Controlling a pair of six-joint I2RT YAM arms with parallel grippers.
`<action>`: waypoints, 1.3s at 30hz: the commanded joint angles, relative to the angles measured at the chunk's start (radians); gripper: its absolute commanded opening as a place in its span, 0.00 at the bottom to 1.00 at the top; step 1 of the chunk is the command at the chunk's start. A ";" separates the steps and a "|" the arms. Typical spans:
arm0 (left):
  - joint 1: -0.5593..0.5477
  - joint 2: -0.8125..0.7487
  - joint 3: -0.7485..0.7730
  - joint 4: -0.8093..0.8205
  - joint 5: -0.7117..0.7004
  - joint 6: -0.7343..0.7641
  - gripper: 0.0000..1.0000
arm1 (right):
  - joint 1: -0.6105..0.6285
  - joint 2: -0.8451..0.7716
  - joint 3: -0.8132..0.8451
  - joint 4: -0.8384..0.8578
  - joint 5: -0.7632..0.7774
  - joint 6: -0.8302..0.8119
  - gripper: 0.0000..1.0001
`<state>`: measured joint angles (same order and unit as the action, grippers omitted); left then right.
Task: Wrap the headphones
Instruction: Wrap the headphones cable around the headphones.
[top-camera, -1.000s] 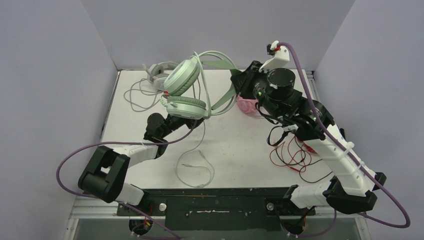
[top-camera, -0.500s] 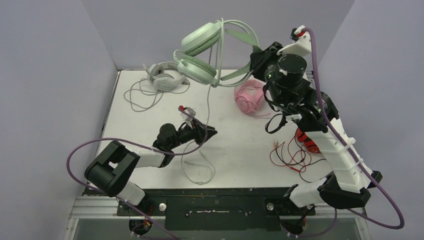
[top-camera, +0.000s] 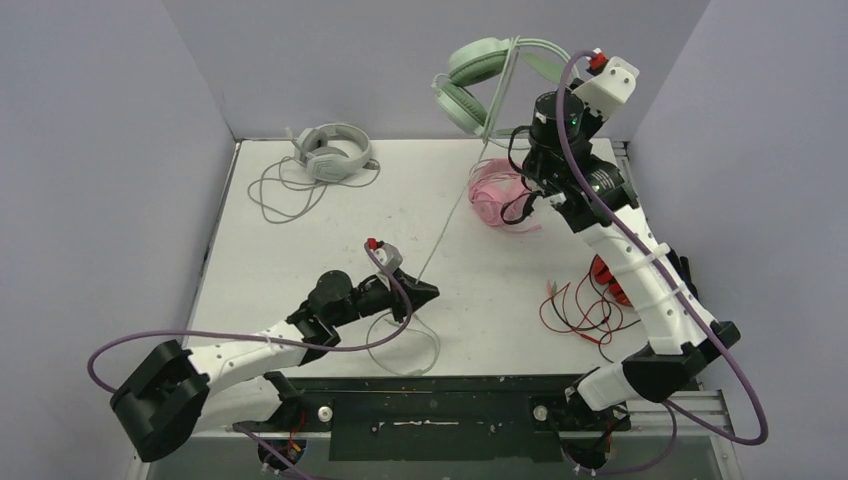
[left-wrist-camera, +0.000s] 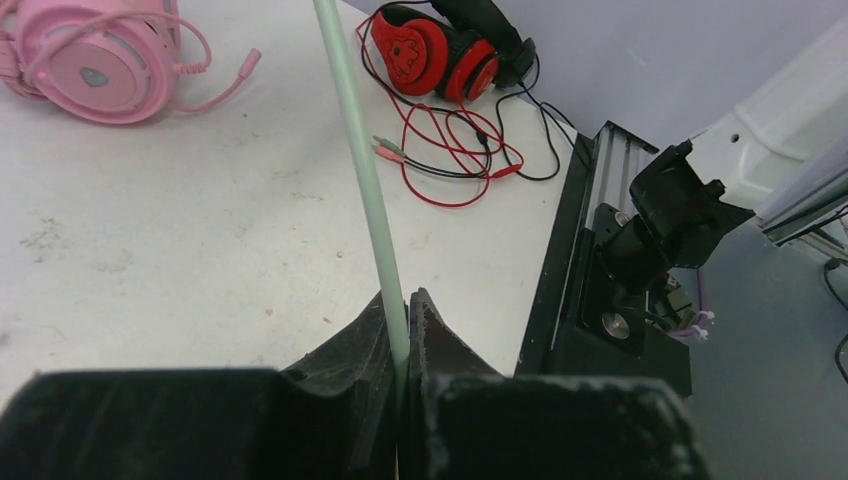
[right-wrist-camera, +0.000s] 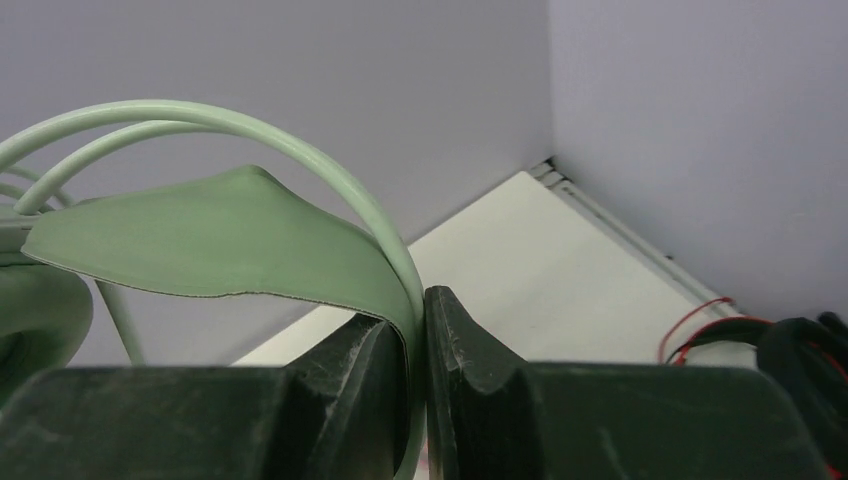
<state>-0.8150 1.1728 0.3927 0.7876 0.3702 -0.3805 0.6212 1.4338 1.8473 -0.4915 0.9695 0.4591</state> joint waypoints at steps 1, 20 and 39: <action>-0.030 -0.156 0.069 -0.319 -0.089 0.116 0.00 | -0.137 0.053 -0.036 0.082 0.051 -0.012 0.00; -0.007 -0.209 0.529 -0.938 -0.461 0.643 0.00 | -0.044 0.057 -0.525 -0.109 -0.309 -0.197 0.00; 0.459 -0.072 0.496 -0.581 0.139 0.305 0.07 | 0.207 -0.318 -0.600 -0.258 -0.859 -0.276 0.00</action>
<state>-0.3935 1.0859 0.9035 0.0303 0.4152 0.0509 0.8101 1.2221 1.2114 -0.7559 0.2878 0.1795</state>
